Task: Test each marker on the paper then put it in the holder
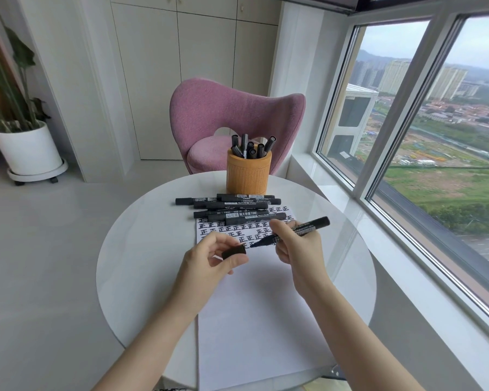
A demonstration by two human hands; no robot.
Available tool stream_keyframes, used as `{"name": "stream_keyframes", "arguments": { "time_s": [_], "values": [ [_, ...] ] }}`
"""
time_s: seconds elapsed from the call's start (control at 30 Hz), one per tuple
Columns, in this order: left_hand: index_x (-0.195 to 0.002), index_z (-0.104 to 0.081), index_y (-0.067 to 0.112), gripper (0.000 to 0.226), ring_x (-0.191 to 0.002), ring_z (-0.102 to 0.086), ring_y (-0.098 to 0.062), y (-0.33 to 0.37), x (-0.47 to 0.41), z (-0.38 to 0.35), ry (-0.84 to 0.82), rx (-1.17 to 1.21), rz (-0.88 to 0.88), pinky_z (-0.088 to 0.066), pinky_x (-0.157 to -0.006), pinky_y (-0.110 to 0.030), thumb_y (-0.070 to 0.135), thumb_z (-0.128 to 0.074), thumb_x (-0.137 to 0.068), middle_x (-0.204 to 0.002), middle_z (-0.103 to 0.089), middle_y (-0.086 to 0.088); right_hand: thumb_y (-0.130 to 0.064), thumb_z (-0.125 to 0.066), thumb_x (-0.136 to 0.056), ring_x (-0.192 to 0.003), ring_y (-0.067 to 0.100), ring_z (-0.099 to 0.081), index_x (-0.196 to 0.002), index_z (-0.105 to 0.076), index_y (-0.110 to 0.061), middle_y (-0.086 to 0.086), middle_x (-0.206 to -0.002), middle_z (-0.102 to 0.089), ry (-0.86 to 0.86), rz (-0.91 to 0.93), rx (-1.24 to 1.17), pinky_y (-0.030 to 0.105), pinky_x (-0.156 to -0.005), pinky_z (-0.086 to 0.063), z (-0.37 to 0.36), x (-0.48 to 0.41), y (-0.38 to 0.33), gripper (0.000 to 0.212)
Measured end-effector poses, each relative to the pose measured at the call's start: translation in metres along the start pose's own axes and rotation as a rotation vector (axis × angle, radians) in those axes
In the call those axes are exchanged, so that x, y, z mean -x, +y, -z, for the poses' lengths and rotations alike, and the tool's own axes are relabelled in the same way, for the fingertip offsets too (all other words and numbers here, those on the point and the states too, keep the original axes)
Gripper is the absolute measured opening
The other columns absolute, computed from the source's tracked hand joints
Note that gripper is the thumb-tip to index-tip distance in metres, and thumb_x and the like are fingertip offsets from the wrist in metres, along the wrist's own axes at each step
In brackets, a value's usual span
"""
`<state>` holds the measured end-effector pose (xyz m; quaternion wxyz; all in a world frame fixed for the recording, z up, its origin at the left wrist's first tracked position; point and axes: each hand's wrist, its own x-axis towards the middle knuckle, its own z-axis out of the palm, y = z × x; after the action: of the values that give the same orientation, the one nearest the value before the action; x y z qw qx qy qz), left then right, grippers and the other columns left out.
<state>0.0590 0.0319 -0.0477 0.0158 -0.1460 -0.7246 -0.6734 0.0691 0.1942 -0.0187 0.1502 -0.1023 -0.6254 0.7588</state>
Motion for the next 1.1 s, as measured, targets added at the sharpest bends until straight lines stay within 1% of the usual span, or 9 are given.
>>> {"name": "stream_keyframes", "arguments": {
  "time_s": [0.1,0.27,0.47,0.6,0.73,0.83,0.97,1.03,1.1],
  "values": [
    [-0.083,-0.061,0.016,0.021,-0.057,-0.058,-0.011,0.000,0.000,0.000,-0.005,0.006,0.003,-0.051,-0.062,-0.021,0.009,-0.077,-0.071,-0.077,-0.070,0.008,0.001,-0.055,-0.086,-0.049,0.015,-0.012,-0.059,-0.025,-0.022,-0.004,-0.052,-0.017,-0.009,0.009,0.012,0.019,-0.041,-0.016,-0.004,0.004,0.002,0.046],
    [-0.085,-0.061,0.015,0.021,-0.057,-0.059,-0.011,-0.001,0.000,-0.001,-0.032,-0.005,0.010,-0.050,-0.063,-0.019,0.011,-0.077,-0.072,-0.076,-0.070,0.009,0.002,-0.055,-0.086,-0.044,0.012,-0.016,-0.057,-0.030,-0.019,-0.006,-0.049,-0.021,-0.061,0.025,0.056,0.018,-0.040,-0.019,-0.015,0.010,0.003,0.044],
    [-0.078,-0.061,0.012,0.015,-0.055,-0.055,-0.016,0.002,0.000,0.000,-0.002,0.090,-0.008,-0.048,-0.056,-0.024,0.001,-0.072,-0.077,-0.069,-0.068,-0.012,-0.002,-0.057,-0.081,-0.053,0.019,-0.018,-0.054,-0.031,-0.017,0.000,-0.051,-0.023,-0.083,0.069,0.150,0.029,-0.050,-0.018,-0.026,0.014,0.009,0.041],
    [-0.077,-0.060,0.008,0.011,-0.050,-0.049,-0.013,0.005,0.001,-0.001,-0.012,0.135,-0.030,-0.044,-0.051,-0.021,-0.001,-0.066,-0.081,-0.064,-0.069,-0.004,-0.003,-0.059,-0.081,-0.051,0.018,-0.025,-0.058,-0.036,-0.014,0.002,-0.047,-0.031,-0.092,0.077,0.178,0.025,-0.047,-0.027,-0.030,0.012,0.007,0.034],
    [-0.078,-0.060,0.007,0.009,-0.050,-0.046,-0.011,0.005,0.001,0.000,-0.005,0.142,-0.029,-0.040,-0.046,-0.020,0.000,-0.064,-0.083,-0.061,-0.068,-0.003,-0.002,-0.060,-0.082,-0.051,0.018,-0.029,-0.056,-0.038,-0.015,0.005,-0.050,-0.033,-0.130,0.086,0.149,0.023,-0.045,-0.028,-0.033,0.011,0.007,0.037],
    [-0.078,-0.059,0.008,0.009,-0.050,-0.046,-0.011,0.004,0.000,-0.001,0.002,0.126,-0.016,-0.039,-0.046,-0.019,0.003,-0.064,-0.084,-0.063,-0.068,-0.002,-0.007,-0.065,-0.083,-0.051,0.020,-0.033,-0.054,-0.041,-0.016,0.004,-0.050,-0.038,-0.163,0.089,0.153,0.022,-0.045,-0.029,-0.033,0.010,0.006,0.039],
    [-0.080,-0.059,0.014,0.009,-0.055,-0.048,-0.012,0.002,-0.002,0.001,0.055,0.084,-0.034,-0.038,-0.049,-0.019,0.009,-0.066,-0.083,-0.068,-0.067,0.000,-0.019,-0.066,-0.089,-0.047,0.014,-0.026,-0.049,-0.041,-0.023,-0.004,-0.048,-0.031,-0.292,0.048,0.122,0.018,-0.045,-0.024,-0.029,0.009,0.003,0.047],
    [-0.082,-0.062,0.020,0.011,-0.057,-0.051,-0.012,0.001,-0.003,0.003,0.100,0.080,-0.067,-0.040,-0.050,-0.020,0.009,-0.066,-0.083,-0.069,-0.065,0.004,-0.023,-0.065,-0.091,-0.048,0.013,-0.029,-0.053,-0.049,-0.027,-0.001,-0.052,-0.033,-0.300,0.034,0.110,0.017,-0.044,-0.026,-0.024,0.008,0.003,0.041],
    [-0.086,-0.064,0.021,0.013,-0.056,-0.052,-0.012,0.001,-0.005,0.007,0.174,0.068,-0.088,-0.044,-0.053,-0.022,0.009,-0.065,-0.085,-0.072,-0.065,0.001,-0.030,-0.067,-0.088,-0.047,0.012,-0.033,-0.067,-0.055,-0.022,0.000,-0.052,-0.037,-0.245,0.023,0.140,0.016,-0.045,-0.028,-0.019,0.007,0.003,0.025]
  ]
}}
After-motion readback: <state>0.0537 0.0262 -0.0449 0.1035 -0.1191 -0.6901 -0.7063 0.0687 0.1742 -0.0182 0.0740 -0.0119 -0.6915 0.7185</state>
